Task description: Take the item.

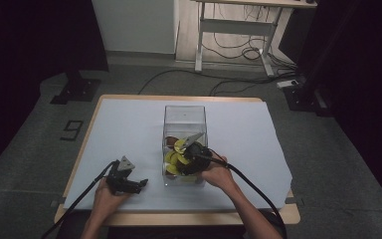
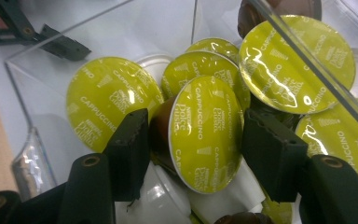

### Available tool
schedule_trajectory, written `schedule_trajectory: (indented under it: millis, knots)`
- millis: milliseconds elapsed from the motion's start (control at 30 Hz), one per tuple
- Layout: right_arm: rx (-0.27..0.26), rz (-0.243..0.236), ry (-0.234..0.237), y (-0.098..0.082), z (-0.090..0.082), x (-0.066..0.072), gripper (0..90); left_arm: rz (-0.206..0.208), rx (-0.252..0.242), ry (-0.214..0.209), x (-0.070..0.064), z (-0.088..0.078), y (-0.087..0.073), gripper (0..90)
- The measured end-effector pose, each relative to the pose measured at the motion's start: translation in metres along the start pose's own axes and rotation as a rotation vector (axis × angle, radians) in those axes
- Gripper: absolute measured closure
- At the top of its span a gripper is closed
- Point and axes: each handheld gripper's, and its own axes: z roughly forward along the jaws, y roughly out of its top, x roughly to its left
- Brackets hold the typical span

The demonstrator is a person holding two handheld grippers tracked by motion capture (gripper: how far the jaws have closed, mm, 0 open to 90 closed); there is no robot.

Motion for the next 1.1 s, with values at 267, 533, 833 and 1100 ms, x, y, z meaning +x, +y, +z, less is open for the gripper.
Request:
schedule_trajectory:
  millis: [267, 533, 833, 1100]
  knots:
    - [0.017, 0.007, 0.014, 0.002, 0.004, -0.001, 42.0, 0.0, 0.0, 0.0, 0.0, 0.0, 0.0, 10.5]
    - [0.023, 0.023, 0.008, 0.005, 0.003, 0.0, 50.6, 0.0, 0.0, 0.001, 0.0, 0.0, 0.0, 10.5]
    - [0.016, 0.028, -0.019, 0.004, -0.004, -0.003, 58.3, 0.0, 0.0, 0.001, 0.0, 0.0, 0.0, 10.5]
    - [0.056, -0.011, -0.046, 0.006, 0.009, 0.0, 51.7, 0.0, 0.0, 0.0, 0.0, 0.0, 0.0, 10.5]
